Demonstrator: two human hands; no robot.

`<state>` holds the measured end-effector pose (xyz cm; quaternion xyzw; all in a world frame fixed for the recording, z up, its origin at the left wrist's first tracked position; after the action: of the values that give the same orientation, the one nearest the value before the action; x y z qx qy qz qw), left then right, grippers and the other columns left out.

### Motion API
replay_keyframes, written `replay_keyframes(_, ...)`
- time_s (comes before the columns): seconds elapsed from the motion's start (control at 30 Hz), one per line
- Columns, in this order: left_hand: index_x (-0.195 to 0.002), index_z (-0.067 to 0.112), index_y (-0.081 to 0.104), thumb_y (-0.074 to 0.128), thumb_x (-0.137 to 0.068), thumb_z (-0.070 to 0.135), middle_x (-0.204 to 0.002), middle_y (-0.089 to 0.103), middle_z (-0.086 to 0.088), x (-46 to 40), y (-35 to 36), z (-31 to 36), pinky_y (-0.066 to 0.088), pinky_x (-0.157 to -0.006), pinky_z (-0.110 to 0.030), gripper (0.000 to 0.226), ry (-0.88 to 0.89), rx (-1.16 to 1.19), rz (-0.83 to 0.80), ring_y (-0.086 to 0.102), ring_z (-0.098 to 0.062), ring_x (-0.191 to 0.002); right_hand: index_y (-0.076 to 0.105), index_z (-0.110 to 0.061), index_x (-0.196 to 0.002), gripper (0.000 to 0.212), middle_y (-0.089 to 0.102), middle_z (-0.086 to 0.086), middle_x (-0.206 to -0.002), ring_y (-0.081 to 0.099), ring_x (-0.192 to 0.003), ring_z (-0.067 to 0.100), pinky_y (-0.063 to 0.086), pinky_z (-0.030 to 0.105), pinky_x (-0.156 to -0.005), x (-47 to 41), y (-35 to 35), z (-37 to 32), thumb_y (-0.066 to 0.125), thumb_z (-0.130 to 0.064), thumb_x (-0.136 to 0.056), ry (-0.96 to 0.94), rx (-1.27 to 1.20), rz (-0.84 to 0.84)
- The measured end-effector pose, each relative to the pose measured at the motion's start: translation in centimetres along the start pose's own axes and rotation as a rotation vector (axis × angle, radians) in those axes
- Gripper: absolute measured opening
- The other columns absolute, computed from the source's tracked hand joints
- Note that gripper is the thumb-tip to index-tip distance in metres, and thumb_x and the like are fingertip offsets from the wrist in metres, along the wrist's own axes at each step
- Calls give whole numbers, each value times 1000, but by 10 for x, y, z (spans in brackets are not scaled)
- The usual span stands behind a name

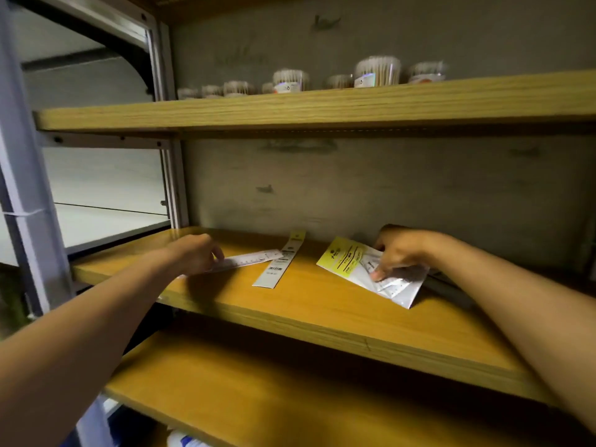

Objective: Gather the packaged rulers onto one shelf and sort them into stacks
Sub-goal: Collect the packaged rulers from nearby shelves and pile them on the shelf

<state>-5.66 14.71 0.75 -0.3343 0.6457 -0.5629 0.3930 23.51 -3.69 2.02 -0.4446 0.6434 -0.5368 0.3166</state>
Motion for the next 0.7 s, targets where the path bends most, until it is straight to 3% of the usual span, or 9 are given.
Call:
replay_keyframes(0.07,-123,25,65,49,-99,27,-123,65,-3,6,-2,7,42,-81,-24,29,27,-2,-13,60,-22,-111,61,-6,-117,46,68,14,-106,68,-93,29,56,34,-70,12,-5,1,78,-25,-79,3,5,53)
replay_keyframes(0.13,-126,26,63,47,-100,36,-130,61,-2,8,0,9,41,-92,-25,31,37,13,-22,56,-22,-118,54,-11,-126,53,62,11,-119,62,-103,27,52,33,-81,26,-12,2,76,-26,-81,-2,-19,159)
replay_keyframes(0.23,-126,21,64,52,-98,39,-129,61,-4,12,0,14,41,-91,-25,35,55,70,-53,57,-23,-117,47,-14,-133,56,57,9,-128,58,-110,25,48,33,-90,52,-23,9,73,-22,-83,13,-179,260)
replay_keyframes(0.4,-121,12,65,66,-89,26,-119,66,-10,20,-16,17,44,-76,-27,35,92,59,7,61,-23,-100,52,-15,-128,44,60,3,-110,57,-78,11,44,24,-59,99,-35,32,67,-13,-87,52,-402,373)
replay_keyframes(0.53,-129,12,59,70,-87,21,-127,64,-9,27,-39,37,49,-88,-32,45,229,245,109,61,-28,-111,54,-17,-122,34,59,-6,-96,55,-73,3,41,21,-55,132,-41,51,64,-13,-90,85,-531,478)
replay_keyframes(0.6,-128,14,59,66,-90,16,-115,67,-8,41,-55,68,51,-78,-28,39,369,408,136,63,-24,-95,56,-21,-113,25,65,-3,-98,59,-76,6,42,23,-58,150,-44,63,65,-16,-90,111,-561,568)
replay_keyframes(0.7,-107,15,62,64,-91,7,-79,62,3,74,-73,127,45,-49,-10,18,585,737,72,58,-11,-66,57,-24,-107,22,67,-1,-103,65,-89,15,51,31,-73,183,-48,83,67,-21,-88,200,-489,663)
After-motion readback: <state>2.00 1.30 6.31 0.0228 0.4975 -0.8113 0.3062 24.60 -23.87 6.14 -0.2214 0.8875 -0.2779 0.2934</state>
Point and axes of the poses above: each hand's wrist, its own x-axis away from the middle knuckle, its own y-axis out of the palm, z = x × y, the point moved 8 cm from there along -x, towards the middle knuckle
